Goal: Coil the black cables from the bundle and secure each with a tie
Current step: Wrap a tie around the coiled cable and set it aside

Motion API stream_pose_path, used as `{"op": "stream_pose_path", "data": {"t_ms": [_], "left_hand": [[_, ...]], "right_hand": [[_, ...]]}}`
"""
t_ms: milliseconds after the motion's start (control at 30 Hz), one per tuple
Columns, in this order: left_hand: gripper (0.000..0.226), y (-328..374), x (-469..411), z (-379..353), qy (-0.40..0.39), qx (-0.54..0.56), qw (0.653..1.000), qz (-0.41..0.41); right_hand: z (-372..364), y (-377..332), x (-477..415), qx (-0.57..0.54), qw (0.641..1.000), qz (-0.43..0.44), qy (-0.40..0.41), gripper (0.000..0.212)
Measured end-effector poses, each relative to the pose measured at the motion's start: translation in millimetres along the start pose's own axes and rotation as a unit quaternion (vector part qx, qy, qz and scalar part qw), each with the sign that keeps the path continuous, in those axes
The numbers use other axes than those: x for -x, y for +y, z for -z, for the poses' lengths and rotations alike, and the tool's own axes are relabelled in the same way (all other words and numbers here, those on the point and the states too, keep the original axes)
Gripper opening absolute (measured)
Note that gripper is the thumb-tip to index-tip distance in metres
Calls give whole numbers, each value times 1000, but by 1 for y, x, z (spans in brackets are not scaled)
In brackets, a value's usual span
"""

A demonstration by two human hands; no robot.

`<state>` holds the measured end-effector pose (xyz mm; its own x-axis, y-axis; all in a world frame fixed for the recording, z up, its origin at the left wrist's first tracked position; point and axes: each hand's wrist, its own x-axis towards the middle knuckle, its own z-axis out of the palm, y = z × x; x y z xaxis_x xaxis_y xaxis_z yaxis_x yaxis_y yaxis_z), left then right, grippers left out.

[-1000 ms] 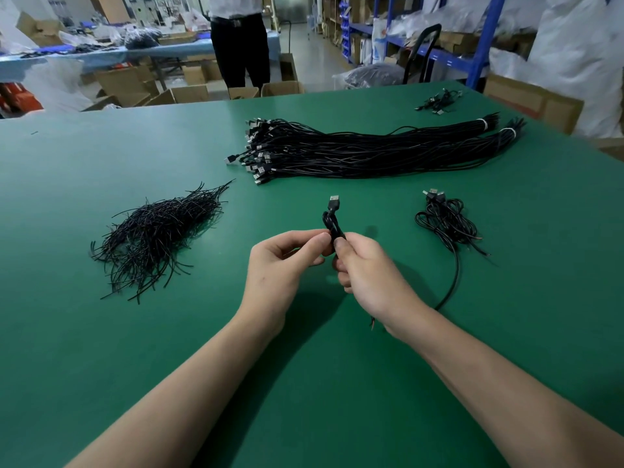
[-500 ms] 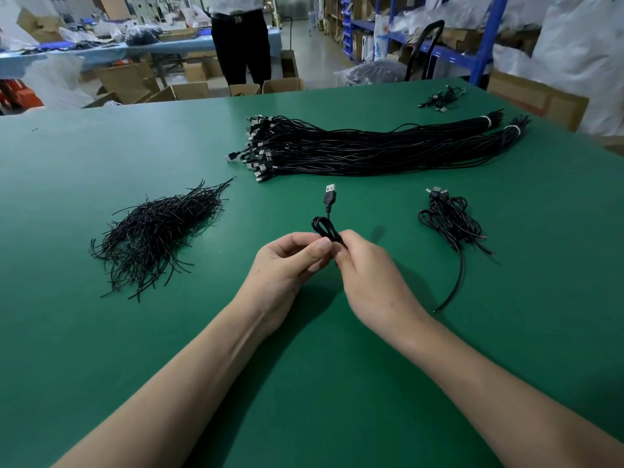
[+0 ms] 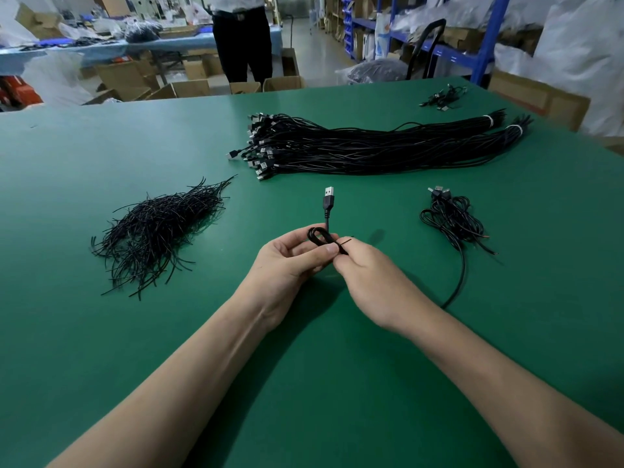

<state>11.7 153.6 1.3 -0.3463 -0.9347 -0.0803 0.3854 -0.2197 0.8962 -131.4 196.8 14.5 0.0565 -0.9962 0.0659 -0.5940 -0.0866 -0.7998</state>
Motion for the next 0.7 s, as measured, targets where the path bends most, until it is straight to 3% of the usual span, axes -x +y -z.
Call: {"op": "stream_pose_path", "data": {"t_ms": [133, 333, 500, 700], "left_hand": [[42, -1, 1, 1, -2, -16, 1000, -15], [39, -2, 2, 5, -3, -44, 998, -49], [32, -4, 4, 3, -28, -73, 994, -72], [34, -3, 3, 2, -20, -102, 992, -76]], "right_hand": [[6, 2, -6, -206, 975, -74, -38, 29], [20, 13, -4, -401, 897, -88, -166, 21], [23, 17, -5, -414, 885, -105, -185, 18], [11, 16, -4, -287, 949, -60, -114, 21]]}}
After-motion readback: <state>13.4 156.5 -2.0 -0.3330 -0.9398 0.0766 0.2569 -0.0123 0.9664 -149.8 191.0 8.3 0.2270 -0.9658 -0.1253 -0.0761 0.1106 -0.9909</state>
